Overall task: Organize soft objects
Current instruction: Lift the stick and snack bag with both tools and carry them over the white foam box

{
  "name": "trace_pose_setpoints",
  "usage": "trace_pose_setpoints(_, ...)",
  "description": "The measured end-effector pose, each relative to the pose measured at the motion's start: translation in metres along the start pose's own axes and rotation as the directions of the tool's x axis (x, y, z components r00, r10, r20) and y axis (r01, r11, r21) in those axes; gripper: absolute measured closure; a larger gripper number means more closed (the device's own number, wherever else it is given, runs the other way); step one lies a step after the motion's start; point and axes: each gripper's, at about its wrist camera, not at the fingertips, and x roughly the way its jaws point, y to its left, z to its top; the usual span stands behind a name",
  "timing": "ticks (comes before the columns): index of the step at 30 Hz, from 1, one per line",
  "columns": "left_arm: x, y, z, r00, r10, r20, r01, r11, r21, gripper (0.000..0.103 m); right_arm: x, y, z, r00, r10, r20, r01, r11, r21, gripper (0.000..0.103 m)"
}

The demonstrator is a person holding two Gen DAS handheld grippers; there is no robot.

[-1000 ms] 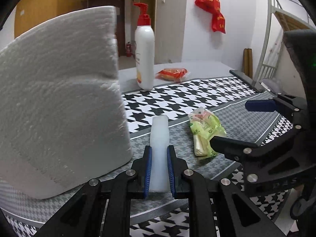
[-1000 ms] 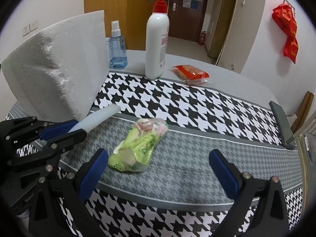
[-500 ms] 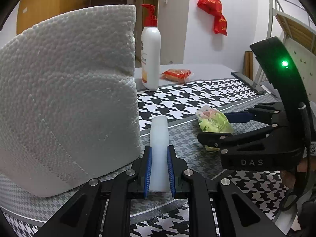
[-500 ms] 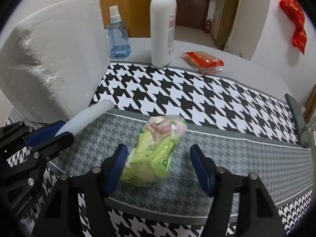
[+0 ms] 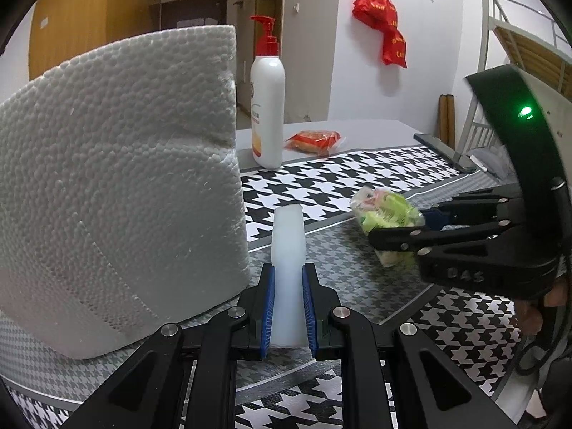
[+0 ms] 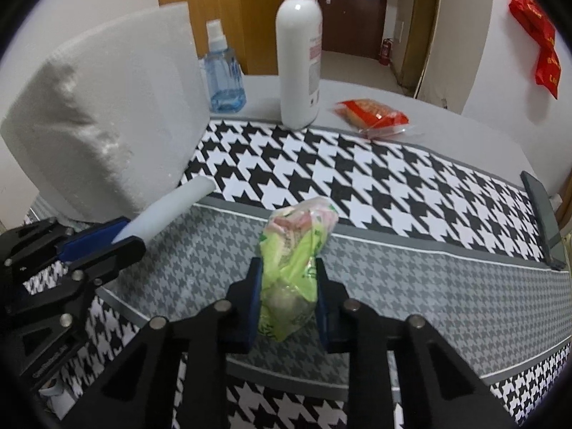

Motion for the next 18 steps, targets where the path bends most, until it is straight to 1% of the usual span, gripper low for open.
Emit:
trace_pose_setpoints(8,-0.015,0.001,0.000,0.999,-0.017,0.038,0.017,1.000,0.001,0.087,-0.042,-0.006,-0.007,0.997,0.022,0.075,-0.024,0.999,0.024,0.074)
trace_pose_setpoints(11,-0.024,-0.001,0.000,0.999,-0.012,0.049,0.012,1.000,-0.001,0.087,-0.056,-0.007,-0.010,0.994,0.025,0.106,-0.028,0.999,0.030,0.074)
trace_pose_setpoints(15,-0.039,-0.007,0.000,0.997,0.013,0.079,-0.014,1.000,0.021,0.087,-0.075,-0.007,-0.013,0.987,0.041,0.153,-0.046,0.998,0.032,0.074)
trace_pose_setpoints(18,-0.053,-0.009,0.000,0.994,0.016,0.107,-0.017,1.000,0.008,0.087,-0.090,-0.001,-0.015,0.980,0.059,0.188,-0.064,0.998,0.023,0.074)
